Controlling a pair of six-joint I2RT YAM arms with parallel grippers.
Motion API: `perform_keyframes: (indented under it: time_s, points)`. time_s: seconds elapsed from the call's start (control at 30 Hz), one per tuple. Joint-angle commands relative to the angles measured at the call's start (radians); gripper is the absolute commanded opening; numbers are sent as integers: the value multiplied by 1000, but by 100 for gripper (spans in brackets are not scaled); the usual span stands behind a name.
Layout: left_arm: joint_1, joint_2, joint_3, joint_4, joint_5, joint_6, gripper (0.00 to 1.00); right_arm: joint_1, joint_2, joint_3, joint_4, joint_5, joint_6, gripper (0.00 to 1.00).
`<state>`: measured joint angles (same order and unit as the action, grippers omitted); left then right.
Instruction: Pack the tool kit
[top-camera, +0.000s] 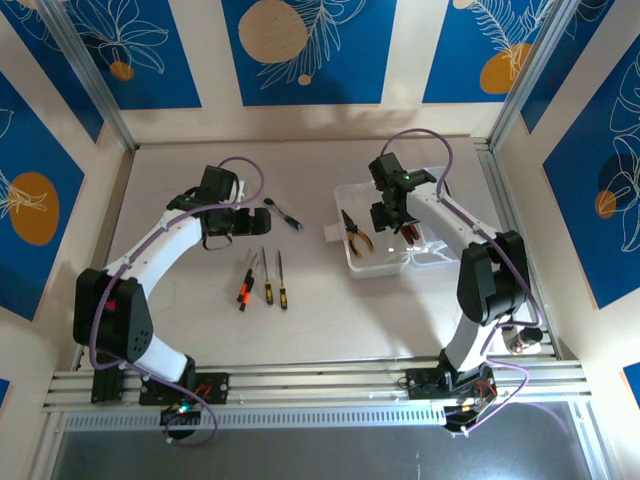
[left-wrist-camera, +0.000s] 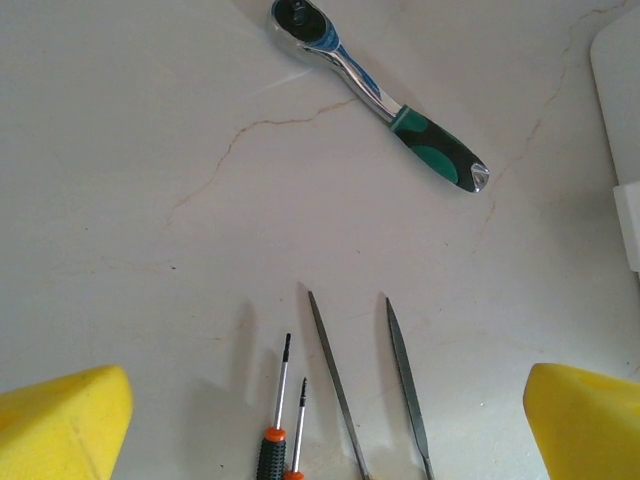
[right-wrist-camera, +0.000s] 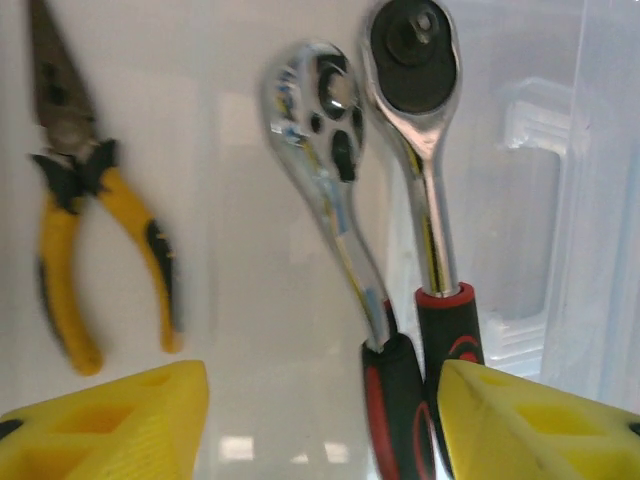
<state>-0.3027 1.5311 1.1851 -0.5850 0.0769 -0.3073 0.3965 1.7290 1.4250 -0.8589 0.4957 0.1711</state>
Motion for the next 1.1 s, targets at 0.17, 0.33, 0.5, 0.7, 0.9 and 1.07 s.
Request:
perform_keyframes:
  time_s: [0.17, 0.33, 0.5, 0.7, 0.9, 1.07]
  points:
    - [3, 58, 22, -47, -80, 24, 100, 66, -113, 39, -2, -143, -39, 95]
    - [-8, 49, -35, -71, -118, 32, 88, 74, -148, 6, 30, -214, -25, 97]
    - [-23, 41, -115, -69, -126, 23, 69, 76, -159, -19, 41, -232, -14, 97]
    - [-30, 48, -205, -30, -96, 2, 55, 76, -159, -31, 45, -240, -13, 97]
    - [-44, 78, -221, 2, -65, -12, 48, 76, -148, -27, 48, -250, -16, 96]
    - [-53, 123, -210, 20, -44, -12, 43, 76, -137, -21, 49, -255, -19, 96]
